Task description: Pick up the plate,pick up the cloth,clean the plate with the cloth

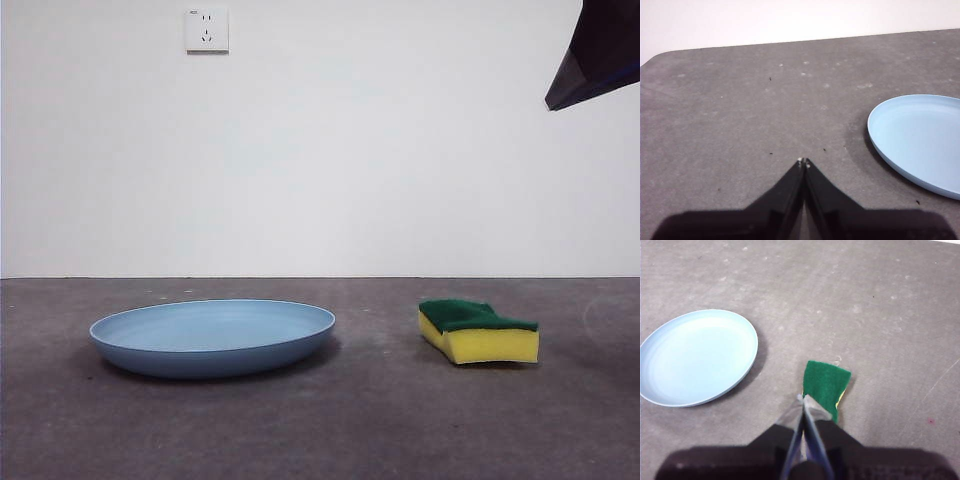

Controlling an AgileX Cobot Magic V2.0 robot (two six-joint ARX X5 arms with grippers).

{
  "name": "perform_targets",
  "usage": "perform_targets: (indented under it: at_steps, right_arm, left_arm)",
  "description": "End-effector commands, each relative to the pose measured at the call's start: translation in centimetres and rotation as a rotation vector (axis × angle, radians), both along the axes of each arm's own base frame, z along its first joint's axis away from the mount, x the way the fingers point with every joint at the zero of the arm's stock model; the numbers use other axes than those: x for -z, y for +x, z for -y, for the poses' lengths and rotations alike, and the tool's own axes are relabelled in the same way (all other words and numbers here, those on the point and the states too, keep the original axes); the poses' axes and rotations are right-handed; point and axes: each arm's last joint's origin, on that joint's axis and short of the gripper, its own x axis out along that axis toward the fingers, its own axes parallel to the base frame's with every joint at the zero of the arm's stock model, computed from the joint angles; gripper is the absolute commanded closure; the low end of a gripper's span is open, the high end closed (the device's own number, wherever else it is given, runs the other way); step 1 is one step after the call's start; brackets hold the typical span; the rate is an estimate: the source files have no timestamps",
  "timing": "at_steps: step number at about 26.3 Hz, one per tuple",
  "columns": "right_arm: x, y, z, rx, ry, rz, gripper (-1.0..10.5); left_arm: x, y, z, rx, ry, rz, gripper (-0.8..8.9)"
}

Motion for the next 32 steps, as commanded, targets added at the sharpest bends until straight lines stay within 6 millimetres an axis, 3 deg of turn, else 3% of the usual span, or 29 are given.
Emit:
perform_targets:
  at_steps: [1,8,10,13,17,23,32]
  right_arm:
    - [0.0,0.0,0.0,0.004,0.006,0.002,9.5]
    - [-0.4,-0.4,0.7,-0.012,-0.053,0.050,9.5]
    - [-1.0,-0.5,2.2,0.015,-0.093,0.117,9.5]
    - [-2.0,-1.2,5.0,0.077,-0.021,0.181,9.5]
    - [-2.0,-2.9,8.2,0.263,0.009,0.326,9.5]
    - [0.5,-4.0,8.9,0.272,0.041,0.443,9.5]
    - [7.3,-3.6,8.7,0.235,0.115,0.446,9.5]
  left_arm:
    - [0.5,0.1,0.0,-0.005,-0.005,-0.009,8.16]
    - [0.5,0.1,0.0,-0.005,-0.005,-0.009,8.16]
    - [0.5,0.1,0.0,-0.005,-0.005,-0.009,8.16]
    - [0.5,0.1,0.0,-0.005,-0.005,-0.009,8.16]
    - [0.5,0.1,0.0,-0.005,-0.005,-0.010,8.16]
    - [0.5,0.1,0.0,-0.005,-0.005,-0.009,8.16]
    - [0.5,0.1,0.0,-0.005,-0.005,-0.009,8.16]
